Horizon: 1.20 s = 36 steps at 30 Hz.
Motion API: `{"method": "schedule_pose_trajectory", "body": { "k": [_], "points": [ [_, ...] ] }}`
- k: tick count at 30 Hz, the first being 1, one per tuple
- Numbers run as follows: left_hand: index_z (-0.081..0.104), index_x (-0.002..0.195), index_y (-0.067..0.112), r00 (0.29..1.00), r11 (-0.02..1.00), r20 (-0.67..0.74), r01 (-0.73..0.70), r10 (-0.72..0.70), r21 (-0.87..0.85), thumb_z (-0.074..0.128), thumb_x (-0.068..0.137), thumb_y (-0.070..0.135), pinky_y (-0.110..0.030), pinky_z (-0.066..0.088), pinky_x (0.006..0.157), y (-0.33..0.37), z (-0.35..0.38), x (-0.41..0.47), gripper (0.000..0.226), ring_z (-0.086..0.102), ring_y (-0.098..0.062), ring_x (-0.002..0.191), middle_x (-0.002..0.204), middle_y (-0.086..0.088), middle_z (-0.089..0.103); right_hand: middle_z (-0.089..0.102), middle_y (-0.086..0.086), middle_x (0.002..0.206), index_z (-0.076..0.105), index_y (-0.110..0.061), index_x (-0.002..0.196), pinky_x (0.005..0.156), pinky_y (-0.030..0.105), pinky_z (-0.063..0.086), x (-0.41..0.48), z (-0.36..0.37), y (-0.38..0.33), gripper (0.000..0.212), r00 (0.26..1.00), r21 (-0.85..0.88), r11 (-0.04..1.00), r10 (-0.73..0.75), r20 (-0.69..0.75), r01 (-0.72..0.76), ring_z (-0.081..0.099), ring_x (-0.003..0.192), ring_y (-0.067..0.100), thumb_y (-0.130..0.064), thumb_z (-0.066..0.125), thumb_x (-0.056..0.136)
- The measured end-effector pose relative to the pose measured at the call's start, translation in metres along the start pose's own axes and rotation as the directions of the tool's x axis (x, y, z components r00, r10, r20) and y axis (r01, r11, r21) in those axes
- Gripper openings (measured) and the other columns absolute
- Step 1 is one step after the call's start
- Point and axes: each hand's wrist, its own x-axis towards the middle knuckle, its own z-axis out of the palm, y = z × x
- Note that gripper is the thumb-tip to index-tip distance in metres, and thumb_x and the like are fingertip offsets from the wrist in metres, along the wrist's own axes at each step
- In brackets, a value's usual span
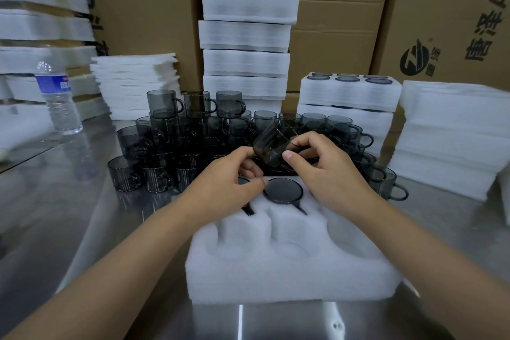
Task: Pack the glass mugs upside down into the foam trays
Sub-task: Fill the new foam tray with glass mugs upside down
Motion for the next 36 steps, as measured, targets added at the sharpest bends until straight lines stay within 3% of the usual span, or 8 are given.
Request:
{"method": "schedule_pose_trajectory", "body": {
  "k": [4,6,8,12,20,25,36],
  "points": [
    [0.049,0.124,0.04,1.0,1.0,-0.001,0.0,0.0,0.007,0.067,0.085,0.023,-0.036,0.051,0.087,-0.0012,0.0004,0.0005,0.047,0.059,0.0,0.083,0.087,0.02,0.065,0.056,-0.012,0.101,0.059,-0.026,0.086,0.067,0.005,0.039,-0.0005,0.0001,-0.0024,0.006,1.0,0.013,1.0,-0.01,-0.004,0.01,0.054,0.083,-0.005,-0.023,0.062,0.09],
    [0.034,0.143,0.034,1.0,1.0,-0.005,0.021,-0.021,-0.008,0.067,0.086,0.021,-0.031,0.05,0.089,-0.0024,0.0009,0.0007,0.067,0.059,0.003,0.084,0.088,0.023,0.064,0.055,-0.013,0.097,0.059,-0.028,0.086,0.062,0.004,0.038,-0.0004,-0.0005,-0.0022,0.007,1.0,0.035,0.999,0.007,0.007,-0.007,0.053,0.077,-0.008,-0.023,0.062,0.09],
    [0.02,0.149,0.029,0.999,0.999,-0.007,0.033,-0.033,-0.016,0.066,0.086,0.019,-0.026,0.049,0.09,-0.0033,0.0013,0.0006,0.078,0.059,0.005,0.085,0.088,0.025,0.063,0.054,-0.014,0.096,0.059,-0.03,0.087,0.06,0.003,0.037,-0.0006,-0.0011,-0.0013,0.009,1.0,0.045,0.999,0.014,0.015,-0.014,0.052,0.074,-0.01,-0.023,0.062,0.09],
    [0.032,0.147,0.027,1.0,1.0,-0.003,0.026,-0.026,0.003,0.066,0.086,0.021,-0.028,0.05,0.091,-0.0017,0.0007,0.0005,0.071,0.059,0.005,0.086,0.087,0.024,0.064,0.054,-0.014,0.104,0.059,-0.032,0.086,0.07,0.009,0.043,-0.0008,-0.0003,-0.0013,0.013,1.0,0.043,0.999,-0.006,0.025,0.005,0.054,0.086,-0.001,-0.02,0.064,0.089],
    [0.035,0.144,0.031,0.999,1.0,-0.012,0.03,-0.03,0.008,0.067,0.085,0.023,-0.021,0.049,0.087,-0.001,0.0002,-0.0005,0.068,0.058,0.006,0.086,0.088,0.022,0.064,0.054,-0.016,0.105,0.061,-0.032,0.086,0.073,0.008,0.043,-0.0019,-0.0005,-0.0029,0.016,0.999,0.05,0.998,-0.036,0.012,0.036,0.054,0.088,-0.003,-0.017,0.066,0.088],
    [0.042,0.131,0.036,0.998,0.999,-0.059,0.016,-0.013,0.046,0.069,0.083,0.025,-0.027,0.05,0.086,-0.0041,0.0008,0.0002,0.056,0.057,0.003,0.086,0.1,0.019,0.06,0.051,-0.022,0.107,0.061,-0.032,0.085,0.075,0.011,0.044,-0.0032,-0.0001,-0.0035,0.02,0.997,0.04,0.997,-0.071,0.031,0.069,0.054,0.089,-0.001,-0.014,0.068,0.086],
    [0.042,0.124,0.034,0.998,1.0,-0.065,0.002,-0.001,0.019,0.07,0.081,0.024,-0.033,0.05,0.086,-0.0069,0.0014,0.0014,0.052,0.06,-0.004,0.087,0.108,0.015,0.061,0.041,-0.032,0.115,0.064,-0.032,0.077,0.07,0.002,0.035,-0.0063,-0.0002,-0.0059,0.022,0.989,-0.056,0.989,-0.134,0.065,0.137,0.046,0.083,-0.02,-0.012,0.073,0.081]
  ]
}}
